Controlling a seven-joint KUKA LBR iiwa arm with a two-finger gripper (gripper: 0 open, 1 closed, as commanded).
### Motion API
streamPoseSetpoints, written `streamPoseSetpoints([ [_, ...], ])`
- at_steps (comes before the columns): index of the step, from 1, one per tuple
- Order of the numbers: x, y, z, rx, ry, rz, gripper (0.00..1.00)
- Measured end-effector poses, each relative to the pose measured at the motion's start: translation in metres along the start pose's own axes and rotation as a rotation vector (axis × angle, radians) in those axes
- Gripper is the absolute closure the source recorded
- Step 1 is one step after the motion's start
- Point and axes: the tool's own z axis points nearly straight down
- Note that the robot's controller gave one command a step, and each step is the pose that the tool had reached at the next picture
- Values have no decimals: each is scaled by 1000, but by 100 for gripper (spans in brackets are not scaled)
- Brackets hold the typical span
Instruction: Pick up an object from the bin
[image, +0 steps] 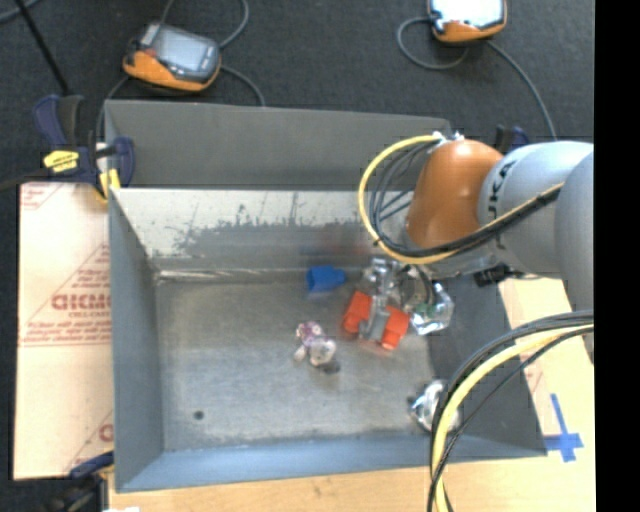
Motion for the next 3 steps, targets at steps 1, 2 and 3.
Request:
streamPoseSetpoints([
  [1,0,0,0,0,0,0,100],
  [2,0,0,0,0,0,0,100],
  [3,0,0,0,0,0,0,100],
])
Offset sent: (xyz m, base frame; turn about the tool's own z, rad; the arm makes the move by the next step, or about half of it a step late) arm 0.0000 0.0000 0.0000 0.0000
